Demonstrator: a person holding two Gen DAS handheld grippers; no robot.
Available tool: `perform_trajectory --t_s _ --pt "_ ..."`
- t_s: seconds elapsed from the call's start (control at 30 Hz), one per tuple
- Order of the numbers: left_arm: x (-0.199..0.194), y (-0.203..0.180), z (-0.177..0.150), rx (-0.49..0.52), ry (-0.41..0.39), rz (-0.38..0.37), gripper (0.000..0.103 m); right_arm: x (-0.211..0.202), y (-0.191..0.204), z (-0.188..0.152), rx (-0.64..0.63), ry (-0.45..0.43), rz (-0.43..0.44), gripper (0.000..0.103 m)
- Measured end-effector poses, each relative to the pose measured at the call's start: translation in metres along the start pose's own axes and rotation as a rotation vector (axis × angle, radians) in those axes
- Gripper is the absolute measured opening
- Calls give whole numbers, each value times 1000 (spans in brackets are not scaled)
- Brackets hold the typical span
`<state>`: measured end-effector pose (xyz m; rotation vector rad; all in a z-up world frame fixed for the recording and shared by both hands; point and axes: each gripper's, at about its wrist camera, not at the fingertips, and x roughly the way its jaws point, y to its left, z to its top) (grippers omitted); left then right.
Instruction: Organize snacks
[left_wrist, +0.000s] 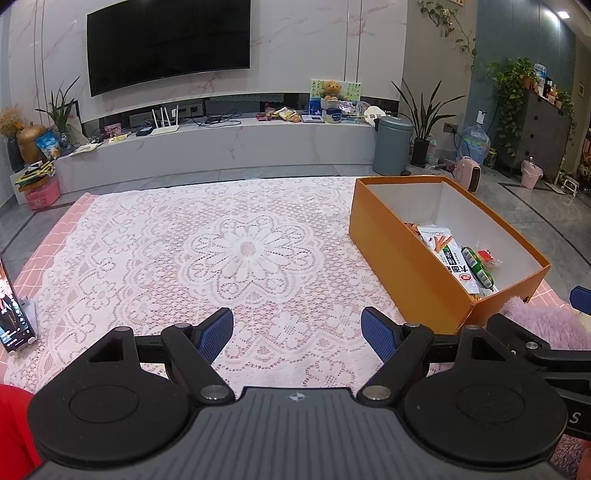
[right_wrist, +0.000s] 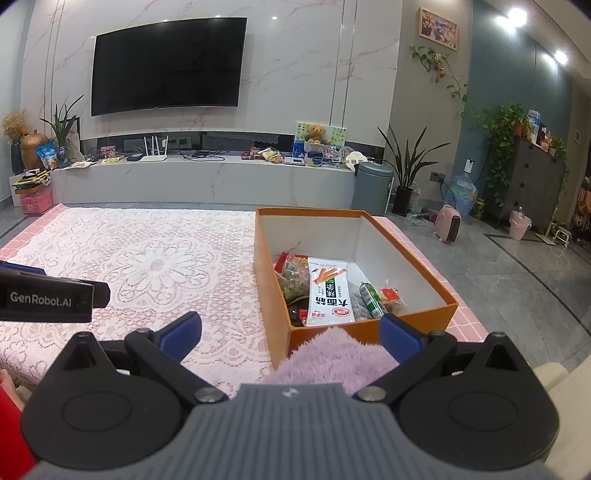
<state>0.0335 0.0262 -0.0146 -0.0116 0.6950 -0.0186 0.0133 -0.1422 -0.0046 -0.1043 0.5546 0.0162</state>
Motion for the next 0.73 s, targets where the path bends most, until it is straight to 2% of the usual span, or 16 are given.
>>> perform_trajectory --t_s 0.73 --pt "-4 0 2 10 -17 -21 92 1 1 -1 -1 7 6 100"
